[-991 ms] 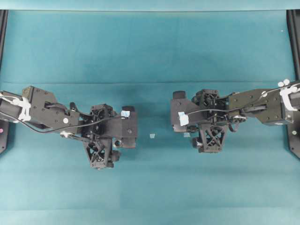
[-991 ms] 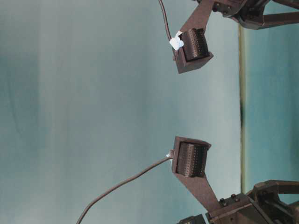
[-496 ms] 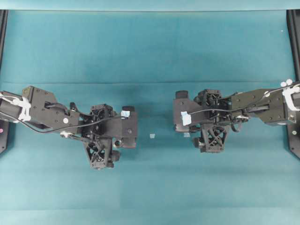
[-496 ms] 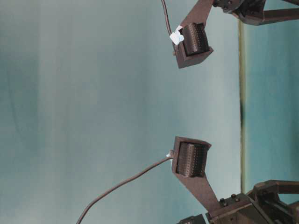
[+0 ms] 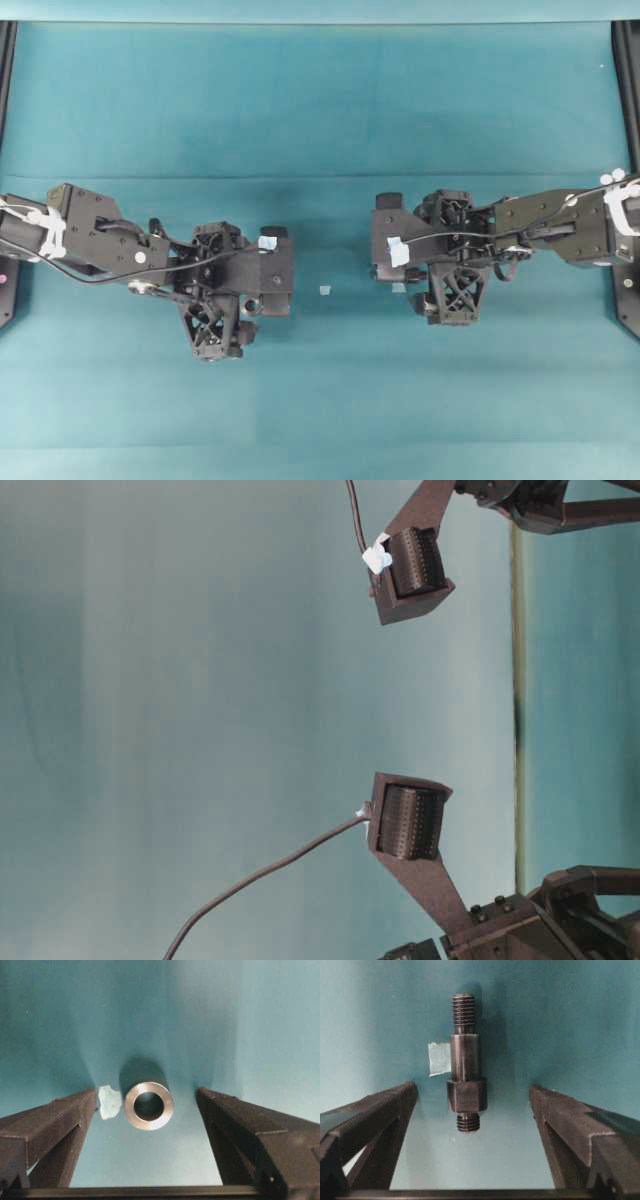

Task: Insert the washer onto the shaft with both hands.
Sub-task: 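Close left gripper on the washer and right gripper on the shaft's hex collar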

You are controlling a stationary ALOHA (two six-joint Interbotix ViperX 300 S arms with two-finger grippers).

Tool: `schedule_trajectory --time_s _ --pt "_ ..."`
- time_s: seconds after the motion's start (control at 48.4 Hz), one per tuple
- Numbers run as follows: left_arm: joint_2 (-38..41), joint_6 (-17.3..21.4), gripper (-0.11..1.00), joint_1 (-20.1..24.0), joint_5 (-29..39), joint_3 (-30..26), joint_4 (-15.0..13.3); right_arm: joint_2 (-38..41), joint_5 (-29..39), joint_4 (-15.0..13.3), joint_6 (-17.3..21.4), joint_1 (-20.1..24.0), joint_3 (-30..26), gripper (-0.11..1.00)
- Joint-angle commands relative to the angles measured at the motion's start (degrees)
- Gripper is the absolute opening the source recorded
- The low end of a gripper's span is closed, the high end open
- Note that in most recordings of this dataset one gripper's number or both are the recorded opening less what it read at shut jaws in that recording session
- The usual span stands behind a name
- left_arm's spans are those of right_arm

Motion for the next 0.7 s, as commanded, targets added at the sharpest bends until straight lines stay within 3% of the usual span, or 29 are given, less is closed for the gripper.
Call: schedule_trajectory --time_s 0.0,0.206,0.372,0.558,0.619,0.681 --pt "-0.1 0.0 0.94 -0.3 -0.4 -0.4 -0.1 0.2 -0.3 -0.1 -0.2 -0.6 -0.3 0.93" --pt "-0.2 0.0 0.92 -0.3 -0.4 -0.6 0.0 0.2 -0.1 0.2 -0.1 -0.6 -0.3 0.87" --pt "-0.4 -0.1 0.84 -0.3 -0.4 -0.4 -0.1 0.3 0.1 0.2 0.0 -0.6 -0.4 0.62" --pt "-0.7 -0.4 0.52 -0.4 -0.1 -0.2 -0.1 0.3 0.2 0.2 0.0 -0.7 -0.6 0.29" --pt "-0.8 -0.8 0.38 -0.5 -0.1 -0.1 0.0 0.4 0.2 0.2 0.0 -0.7 -0.7 0.22" --pt "-0.8 -0.8 0.35 -0.7 -0.1 -0.1 -0.1 0.4 0.2 0.2 -0.1 -0.7 -0.9 0.19"
